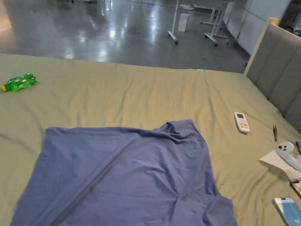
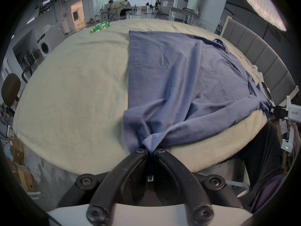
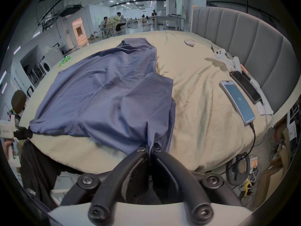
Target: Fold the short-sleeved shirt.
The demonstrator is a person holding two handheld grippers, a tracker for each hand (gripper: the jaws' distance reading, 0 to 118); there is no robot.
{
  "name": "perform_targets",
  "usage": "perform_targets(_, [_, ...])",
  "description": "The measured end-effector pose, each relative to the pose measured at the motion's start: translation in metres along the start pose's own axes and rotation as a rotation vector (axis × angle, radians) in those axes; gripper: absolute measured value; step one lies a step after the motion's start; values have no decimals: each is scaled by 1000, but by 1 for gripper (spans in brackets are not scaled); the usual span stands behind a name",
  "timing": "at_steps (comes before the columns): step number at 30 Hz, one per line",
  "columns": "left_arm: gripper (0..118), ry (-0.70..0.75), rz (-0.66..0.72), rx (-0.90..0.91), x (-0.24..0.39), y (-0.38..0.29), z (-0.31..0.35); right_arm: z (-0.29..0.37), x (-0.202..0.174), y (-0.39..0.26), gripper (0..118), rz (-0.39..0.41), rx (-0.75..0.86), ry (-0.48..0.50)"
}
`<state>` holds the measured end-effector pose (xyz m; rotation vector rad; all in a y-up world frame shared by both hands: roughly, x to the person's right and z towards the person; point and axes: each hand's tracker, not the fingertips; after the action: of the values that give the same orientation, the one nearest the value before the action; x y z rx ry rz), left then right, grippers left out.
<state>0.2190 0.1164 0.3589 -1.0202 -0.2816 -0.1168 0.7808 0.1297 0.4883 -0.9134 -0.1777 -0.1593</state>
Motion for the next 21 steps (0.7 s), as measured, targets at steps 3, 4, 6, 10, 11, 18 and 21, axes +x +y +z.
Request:
perform_targets(3, [6, -17, 0, 48, -3, 5, 16, 7, 11, -4, 2, -53, 46, 24])
perform_targets(4, [6, -22, -2, 67, -1, 7, 23, 11, 14, -3, 2, -74, 60, 41])
perform_targets(6, [6, -56, 2, 89, -3, 17, 34, 28, 13, 9, 2, -96, 96, 74])
perform_targets(10, [6, -98, -8, 114, -3, 52, 46, 37, 19, 51, 2, -106, 171, 120])
perform_targets(11, [6, -106, -28, 125, -5, 63, 44, 35, 21, 65, 3, -108, 178, 129])
perform_targets(18, [6, -99, -3, 120, -30, 155, -12, -26, 26, 170, 2, -7, 176, 99])
perform_targets(21, [6, -102, 26, 74, -41, 186, -50, -72, 27, 204, 3, 2, 116, 87])
